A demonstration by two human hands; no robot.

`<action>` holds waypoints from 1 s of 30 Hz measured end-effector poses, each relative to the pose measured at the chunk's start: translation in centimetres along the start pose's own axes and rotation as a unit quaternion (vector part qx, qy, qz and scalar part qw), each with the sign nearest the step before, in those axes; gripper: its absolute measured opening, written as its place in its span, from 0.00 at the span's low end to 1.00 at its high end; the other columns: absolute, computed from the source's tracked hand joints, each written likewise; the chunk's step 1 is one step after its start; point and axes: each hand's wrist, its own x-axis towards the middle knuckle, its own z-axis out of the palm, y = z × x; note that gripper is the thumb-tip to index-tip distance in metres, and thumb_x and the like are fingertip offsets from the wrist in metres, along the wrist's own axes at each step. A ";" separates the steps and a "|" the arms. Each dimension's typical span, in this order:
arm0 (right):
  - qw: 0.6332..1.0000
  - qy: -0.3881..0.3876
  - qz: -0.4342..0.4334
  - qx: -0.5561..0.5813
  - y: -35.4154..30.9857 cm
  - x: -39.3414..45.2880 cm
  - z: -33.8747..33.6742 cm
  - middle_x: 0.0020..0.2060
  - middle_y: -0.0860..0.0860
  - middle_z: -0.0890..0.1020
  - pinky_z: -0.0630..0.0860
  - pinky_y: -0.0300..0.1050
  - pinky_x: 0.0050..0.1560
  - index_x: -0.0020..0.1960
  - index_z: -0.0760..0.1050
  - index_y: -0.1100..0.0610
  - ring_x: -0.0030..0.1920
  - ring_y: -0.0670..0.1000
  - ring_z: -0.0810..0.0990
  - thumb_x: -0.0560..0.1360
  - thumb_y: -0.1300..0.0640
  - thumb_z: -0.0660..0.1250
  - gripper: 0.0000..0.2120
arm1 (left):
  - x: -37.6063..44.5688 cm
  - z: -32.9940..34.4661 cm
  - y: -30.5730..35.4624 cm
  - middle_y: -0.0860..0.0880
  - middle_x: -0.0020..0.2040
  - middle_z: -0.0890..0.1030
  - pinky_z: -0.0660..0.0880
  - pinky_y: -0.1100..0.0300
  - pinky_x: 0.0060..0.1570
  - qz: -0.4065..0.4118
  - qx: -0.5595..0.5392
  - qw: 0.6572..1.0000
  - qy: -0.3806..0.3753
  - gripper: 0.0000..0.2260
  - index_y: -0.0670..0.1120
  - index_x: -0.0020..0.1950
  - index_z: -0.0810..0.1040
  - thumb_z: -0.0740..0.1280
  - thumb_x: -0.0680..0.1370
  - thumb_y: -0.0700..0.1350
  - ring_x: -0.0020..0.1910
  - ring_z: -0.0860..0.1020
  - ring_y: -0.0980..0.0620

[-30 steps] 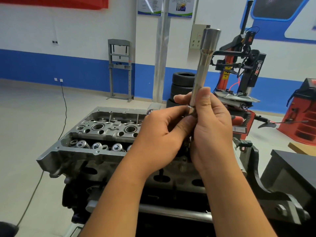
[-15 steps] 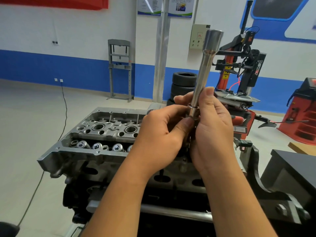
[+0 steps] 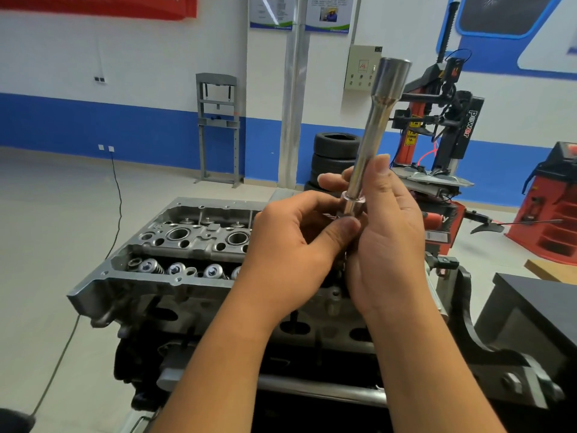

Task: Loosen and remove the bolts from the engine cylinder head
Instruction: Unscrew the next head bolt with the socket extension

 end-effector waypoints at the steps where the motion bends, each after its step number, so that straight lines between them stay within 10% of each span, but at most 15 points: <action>1: 1.000 0.001 -0.003 -0.004 -0.1 0.0 0.0 0.48 0.56 0.87 0.82 0.68 0.56 0.49 0.81 0.57 0.50 0.62 0.85 0.71 0.38 0.70 0.22 | 0.0 0.0 0.0 0.57 0.46 0.88 0.83 0.62 0.44 -0.003 0.004 1.000 0.013 0.07 0.51 0.55 0.85 0.75 0.78 0.46 0.46 0.86 0.59; 8: 0.999 0.011 -0.005 -0.035 0.0 0.0 0.1 0.47 0.57 0.87 0.79 0.72 0.59 0.41 0.84 0.51 0.53 0.63 0.85 0.75 0.36 0.63 0.21 | 0.0 -0.4 0.2 0.55 0.50 0.87 0.82 0.62 0.46 -0.008 -0.008 0.998 -0.066 0.10 0.52 0.61 0.83 0.68 0.83 0.41 0.51 0.85 0.55; 16: 1.000 0.004 -0.014 -0.025 0.1 -0.1 0.0 0.49 0.56 0.87 0.82 0.70 0.55 0.53 0.79 0.64 0.55 0.67 0.84 0.75 0.39 0.68 0.26 | 0.0 0.1 0.0 0.54 0.47 0.87 0.83 0.59 0.45 0.010 0.007 1.000 -0.009 0.08 0.50 0.60 0.85 0.72 0.81 0.44 0.47 0.86 0.54; 24: 1.000 -0.011 -0.007 -0.006 0.0 -0.1 0.1 0.48 0.56 0.87 0.85 0.62 0.48 0.49 0.82 0.56 0.48 0.59 0.86 0.72 0.38 0.70 0.21 | 0.0 0.3 -0.1 0.54 0.47 0.87 0.84 0.54 0.47 -0.001 0.001 1.000 0.007 0.10 0.50 0.59 0.85 0.75 0.78 0.43 0.47 0.86 0.53; 30: 0.999 0.002 -0.026 -0.038 0.3 0.0 0.0 0.48 0.55 0.87 0.80 0.71 0.60 0.43 0.83 0.52 0.55 0.60 0.85 0.76 0.37 0.64 0.20 | 0.0 -0.2 0.2 0.55 0.51 0.87 0.83 0.62 0.49 0.011 -0.012 0.998 -0.055 0.10 0.53 0.63 0.83 0.68 0.84 0.43 0.52 0.85 0.56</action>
